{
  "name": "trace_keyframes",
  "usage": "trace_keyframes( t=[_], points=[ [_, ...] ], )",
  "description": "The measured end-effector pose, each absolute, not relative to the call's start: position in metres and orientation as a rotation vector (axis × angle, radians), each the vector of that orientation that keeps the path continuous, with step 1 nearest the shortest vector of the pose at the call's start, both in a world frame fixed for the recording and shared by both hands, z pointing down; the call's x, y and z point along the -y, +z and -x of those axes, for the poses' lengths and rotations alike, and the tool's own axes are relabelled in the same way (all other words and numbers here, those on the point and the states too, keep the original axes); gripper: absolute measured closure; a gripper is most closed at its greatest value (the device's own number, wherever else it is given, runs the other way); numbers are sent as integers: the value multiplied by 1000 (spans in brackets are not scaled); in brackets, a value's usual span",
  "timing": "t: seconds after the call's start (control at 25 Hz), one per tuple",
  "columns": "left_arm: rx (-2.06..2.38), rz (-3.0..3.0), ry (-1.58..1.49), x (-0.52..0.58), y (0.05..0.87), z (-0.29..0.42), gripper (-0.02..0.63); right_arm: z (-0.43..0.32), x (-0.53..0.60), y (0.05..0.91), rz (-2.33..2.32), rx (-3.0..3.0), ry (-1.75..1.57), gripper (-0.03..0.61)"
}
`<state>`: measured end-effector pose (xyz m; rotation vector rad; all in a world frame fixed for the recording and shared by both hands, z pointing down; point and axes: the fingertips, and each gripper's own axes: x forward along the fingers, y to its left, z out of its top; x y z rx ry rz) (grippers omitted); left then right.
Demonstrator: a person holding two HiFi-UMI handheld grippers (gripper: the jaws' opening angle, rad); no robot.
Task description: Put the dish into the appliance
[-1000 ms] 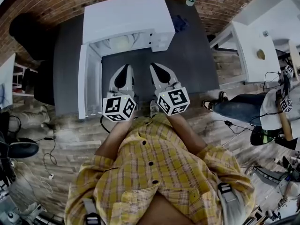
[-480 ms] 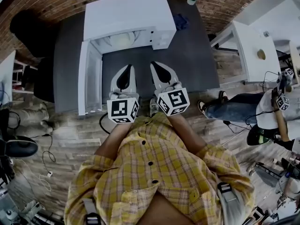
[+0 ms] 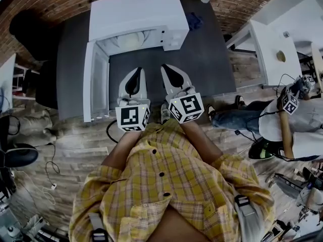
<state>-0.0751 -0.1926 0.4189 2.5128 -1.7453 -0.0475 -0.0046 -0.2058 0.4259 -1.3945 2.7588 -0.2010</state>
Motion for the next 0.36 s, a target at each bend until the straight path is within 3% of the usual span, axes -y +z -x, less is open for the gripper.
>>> trace_keyframes(
  t=[0.36],
  points=[
    [1745, -2550, -28, 196, 416, 69, 615, 6, 209, 424, 1386, -2763, -188, 575]
  ],
)
